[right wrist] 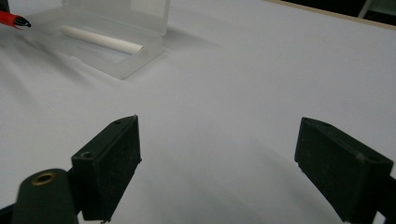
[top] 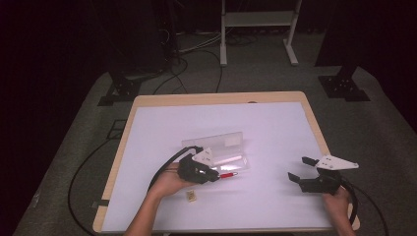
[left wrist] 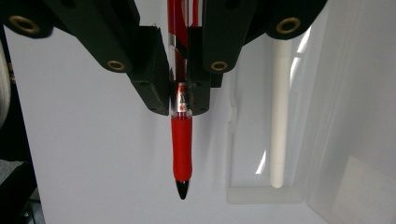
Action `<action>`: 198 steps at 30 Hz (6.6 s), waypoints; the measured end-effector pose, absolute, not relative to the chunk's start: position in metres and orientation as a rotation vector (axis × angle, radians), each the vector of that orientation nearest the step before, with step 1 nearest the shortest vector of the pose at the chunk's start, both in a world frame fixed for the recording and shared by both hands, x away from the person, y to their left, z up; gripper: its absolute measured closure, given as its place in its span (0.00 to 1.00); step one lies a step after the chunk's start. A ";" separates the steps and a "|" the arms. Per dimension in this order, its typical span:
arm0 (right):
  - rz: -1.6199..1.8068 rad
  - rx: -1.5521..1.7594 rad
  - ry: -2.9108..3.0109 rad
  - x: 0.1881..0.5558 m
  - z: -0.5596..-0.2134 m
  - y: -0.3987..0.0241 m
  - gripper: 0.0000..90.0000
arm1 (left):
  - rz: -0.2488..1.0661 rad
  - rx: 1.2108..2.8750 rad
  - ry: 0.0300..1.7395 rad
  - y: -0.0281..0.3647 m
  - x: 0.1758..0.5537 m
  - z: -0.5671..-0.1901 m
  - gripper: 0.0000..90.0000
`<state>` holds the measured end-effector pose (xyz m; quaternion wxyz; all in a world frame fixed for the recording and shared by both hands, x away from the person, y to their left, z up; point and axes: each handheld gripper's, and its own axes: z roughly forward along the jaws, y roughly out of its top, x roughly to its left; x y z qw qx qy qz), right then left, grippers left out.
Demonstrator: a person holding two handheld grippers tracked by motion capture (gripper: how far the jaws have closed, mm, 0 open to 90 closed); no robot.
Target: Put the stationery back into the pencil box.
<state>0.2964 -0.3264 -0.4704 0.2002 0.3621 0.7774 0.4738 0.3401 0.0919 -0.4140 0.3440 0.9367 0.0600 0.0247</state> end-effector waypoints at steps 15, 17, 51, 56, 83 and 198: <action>1.326 1.013 2.171 0.296 -0.470 -0.327 0.15 | 0.066 2.444 0.165 0.089 0.347 -0.410 0.88; 1.327 1.015 2.171 0.296 -0.470 -0.327 0.15 | 0.068 2.448 0.160 0.089 0.348 -0.409 0.88; 1.335 1.008 2.169 0.296 -0.470 -0.327 0.15 | 0.080 2.444 0.195 0.082 0.373 -0.401 0.88; 1.336 1.003 2.170 0.296 -0.470 -0.327 0.15 | 0.073 2.448 0.207 0.079 0.377 -0.407 0.88; 1.336 1.004 2.169 0.296 -0.470 -0.327 0.15 | 0.068 2.434 0.256 0.065 0.391 -0.421 0.88; 1.332 1.010 2.168 0.296 -0.470 -0.327 0.15 | 0.040 2.334 0.299 0.084 0.369 -0.424 0.45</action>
